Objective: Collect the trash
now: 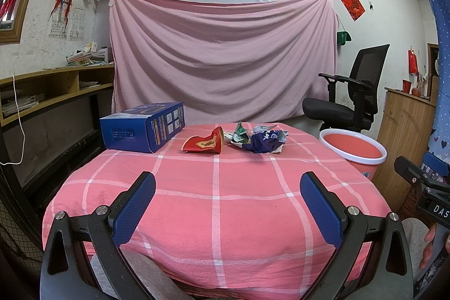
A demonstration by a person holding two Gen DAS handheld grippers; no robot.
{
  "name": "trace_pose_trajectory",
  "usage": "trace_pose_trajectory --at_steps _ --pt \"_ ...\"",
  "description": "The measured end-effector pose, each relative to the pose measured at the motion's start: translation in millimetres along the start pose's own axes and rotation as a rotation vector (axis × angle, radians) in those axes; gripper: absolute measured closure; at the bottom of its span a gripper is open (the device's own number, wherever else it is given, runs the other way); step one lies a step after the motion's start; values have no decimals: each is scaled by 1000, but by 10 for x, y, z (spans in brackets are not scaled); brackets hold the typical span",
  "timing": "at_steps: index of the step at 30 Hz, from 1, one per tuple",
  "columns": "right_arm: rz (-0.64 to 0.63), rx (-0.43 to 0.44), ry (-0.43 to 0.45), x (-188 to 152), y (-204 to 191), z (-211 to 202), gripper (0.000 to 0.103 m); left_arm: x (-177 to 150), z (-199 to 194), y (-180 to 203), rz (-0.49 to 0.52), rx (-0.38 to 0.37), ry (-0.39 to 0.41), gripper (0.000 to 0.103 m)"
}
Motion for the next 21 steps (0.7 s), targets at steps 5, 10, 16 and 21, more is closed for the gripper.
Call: trace_pose_trajectory --at_steps 5,10,16,21 --pt "0 0 -1 -3 -4 0 0 0 -1 2 0 -1 0 2" --pt "0 0 -1 2 -4 -1 0 0 0 0 -1 0 -1 2" --pt "2 -1 -3 -17 16 19 0 -18 -3 -51 -2 1 -3 2" --pt "2 -1 -5 -12 25 20 0 -14 7 -34 -4 2 -7 2"
Point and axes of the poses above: each gripper's, at about its wrist camera, not at the fingertips, and z roughly the way its jaws point, y to its right, x to its top, the point moved 4 cm from there along z, roughly the way its jaws point, and after that the axes turned 5 degrees about -z, right-handed, at the moved point
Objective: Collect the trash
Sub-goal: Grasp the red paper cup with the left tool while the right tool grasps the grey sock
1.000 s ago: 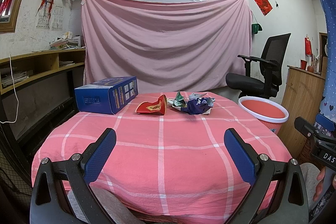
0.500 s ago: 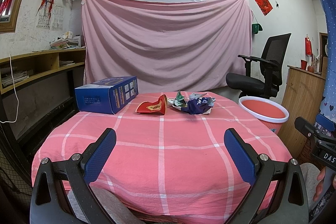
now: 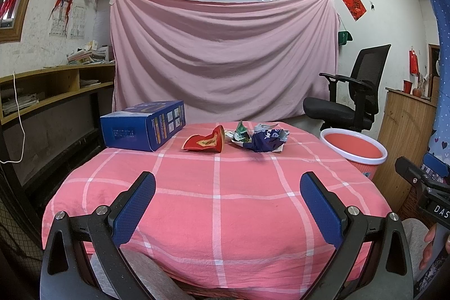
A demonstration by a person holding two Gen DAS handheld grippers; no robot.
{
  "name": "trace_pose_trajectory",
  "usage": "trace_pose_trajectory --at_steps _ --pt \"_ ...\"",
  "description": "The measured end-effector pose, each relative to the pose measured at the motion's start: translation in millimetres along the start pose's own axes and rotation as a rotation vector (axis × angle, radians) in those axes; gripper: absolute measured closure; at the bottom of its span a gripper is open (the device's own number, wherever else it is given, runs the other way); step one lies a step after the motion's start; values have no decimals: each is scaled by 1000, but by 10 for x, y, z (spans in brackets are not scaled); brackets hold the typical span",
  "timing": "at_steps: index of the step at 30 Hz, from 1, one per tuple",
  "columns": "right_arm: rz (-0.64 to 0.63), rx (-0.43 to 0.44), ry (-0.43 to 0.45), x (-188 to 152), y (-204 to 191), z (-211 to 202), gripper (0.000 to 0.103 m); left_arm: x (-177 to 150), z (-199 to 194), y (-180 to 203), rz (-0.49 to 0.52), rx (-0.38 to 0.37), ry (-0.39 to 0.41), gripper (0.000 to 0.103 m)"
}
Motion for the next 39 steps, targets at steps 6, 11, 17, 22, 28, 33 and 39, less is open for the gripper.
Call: trace_pose_trajectory --at_steps 6,11,17,22,28,33,39 --pt "11 20 1 18 -43 40 0 85 65 -43 -12 24 2 2" --pt "7 54 22 157 -117 220 0 246 252 -150 -38 53 30 2" --pt "-27 120 35 524 -157 682 0 509 788 -365 -73 81 14 2" --pt "-72 166 -5 720 -259 1315 0 657 1365 -438 -71 68 -50 3" --pt "-156 265 -159 670 -502 2143 0 641 1928 -461 -63 44 -175 15" --pt "-175 371 -301 538 -678 2611 20 512 2231 -437 -66 -14 -301 46" --pt "-234 434 -423 438 -855 2876 36 459 2344 -416 -71 -41 -385 65"
Point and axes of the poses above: each gripper's, at about its wrist camera, not at the fingertips, and z roughly the way its jaws point, y to its right, x to its top, the point moved 4 cm from there along z, roughly the way its jaws point, and after that the axes turned 5 degrees about -z, right-handed, at the moved point
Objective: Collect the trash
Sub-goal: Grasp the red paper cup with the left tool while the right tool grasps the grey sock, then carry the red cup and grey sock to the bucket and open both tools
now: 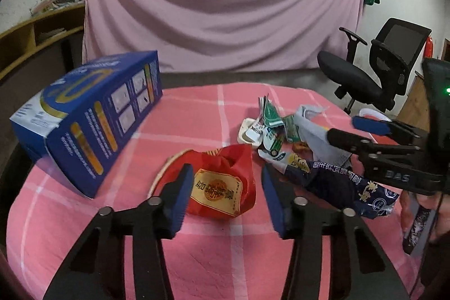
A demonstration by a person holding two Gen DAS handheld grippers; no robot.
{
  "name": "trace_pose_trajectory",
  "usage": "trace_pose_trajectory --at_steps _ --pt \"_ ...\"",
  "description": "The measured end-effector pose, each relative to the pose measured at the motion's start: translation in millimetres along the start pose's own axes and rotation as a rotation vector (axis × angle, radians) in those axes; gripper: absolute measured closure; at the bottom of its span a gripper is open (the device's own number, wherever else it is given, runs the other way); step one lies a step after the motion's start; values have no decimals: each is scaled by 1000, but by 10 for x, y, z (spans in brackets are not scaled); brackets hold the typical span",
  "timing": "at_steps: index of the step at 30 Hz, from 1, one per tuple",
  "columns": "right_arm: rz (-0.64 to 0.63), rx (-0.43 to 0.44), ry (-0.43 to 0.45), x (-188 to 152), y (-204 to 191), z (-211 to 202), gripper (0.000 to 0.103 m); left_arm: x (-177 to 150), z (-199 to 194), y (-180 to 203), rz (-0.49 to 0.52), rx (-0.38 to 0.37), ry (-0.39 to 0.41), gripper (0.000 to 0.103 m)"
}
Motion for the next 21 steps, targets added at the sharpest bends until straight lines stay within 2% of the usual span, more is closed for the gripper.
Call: trace_pose_trajectory --at_steps 2,6,12,14,17,21 --pt "-15 7 -28 7 -33 93 37 -13 6 -13 -7 -4 -19 71" --pt "-40 9 -67 -16 -75 172 55 16 26 0 -9 -4 -29 78" --pt "-34 25 -95 -60 -72 204 71 36 -11 45 2 7 -18 90" --pt "-26 28 -94 -71 -62 194 77 46 -10 64 3 17 -13 91" --pt "-15 36 -80 -74 -56 156 91 56 -40 69 -9 28 -7 91" --pt "-11 51 -44 -88 -69 54 97 78 -123 95 -21 38 25 91"
Point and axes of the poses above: each gripper's, at about its wrist camera, not at the fingertips, and z roughly the way its jaws point, y to its right, x to its top, the point moved 4 cm from there along z, roughly the way its jaws point, and after that the axes turned 5 degrees about -z, right-handed, at the moved point
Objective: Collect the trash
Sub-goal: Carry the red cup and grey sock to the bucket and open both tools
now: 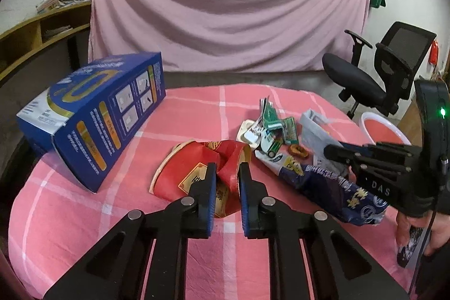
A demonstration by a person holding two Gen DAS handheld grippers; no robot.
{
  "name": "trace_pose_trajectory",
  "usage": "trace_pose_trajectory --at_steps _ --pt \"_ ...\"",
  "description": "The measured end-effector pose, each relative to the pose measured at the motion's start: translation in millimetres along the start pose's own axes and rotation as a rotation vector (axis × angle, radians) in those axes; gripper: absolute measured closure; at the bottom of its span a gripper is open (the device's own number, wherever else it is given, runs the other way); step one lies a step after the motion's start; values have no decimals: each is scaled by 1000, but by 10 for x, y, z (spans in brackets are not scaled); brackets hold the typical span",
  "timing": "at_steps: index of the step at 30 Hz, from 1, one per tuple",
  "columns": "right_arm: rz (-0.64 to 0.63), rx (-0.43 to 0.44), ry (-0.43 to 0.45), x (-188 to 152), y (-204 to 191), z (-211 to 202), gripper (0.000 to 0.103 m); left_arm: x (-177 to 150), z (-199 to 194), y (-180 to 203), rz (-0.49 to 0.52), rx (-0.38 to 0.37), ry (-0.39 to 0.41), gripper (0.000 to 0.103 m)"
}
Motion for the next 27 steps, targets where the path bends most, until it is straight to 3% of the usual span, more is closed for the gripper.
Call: trace_pose_trajectory --at_steps 5,12,15,20,24,27 --pt "7 1 128 3 13 -287 98 46 -182 98 2 5 88 91" --pt "-17 -52 377 -28 104 -837 98 186 -467 465 37 -39 266 91" --pt "-18 -123 473 -52 255 -1088 98 293 -567 711 64 -82 346 91" --pt "18 -227 549 -69 620 -1393 98 514 -617 1289 117 -192 444 91" --pt "57 -332 592 -142 1020 -1648 98 615 -565 1766 150 -284 479 91" --pt "124 -417 612 -281 1339 -1819 97 633 -443 2180 176 -364 460 91"
Point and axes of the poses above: each gripper's, at about its wrist camera, not at the fingertips, and z roughly the way its jaws point, y to its right, x to its top, the point moved 4 cm from there along z, roughly the way its jaws point, and after that the axes turned 5 degrees about -z, right-handed, at the moved point
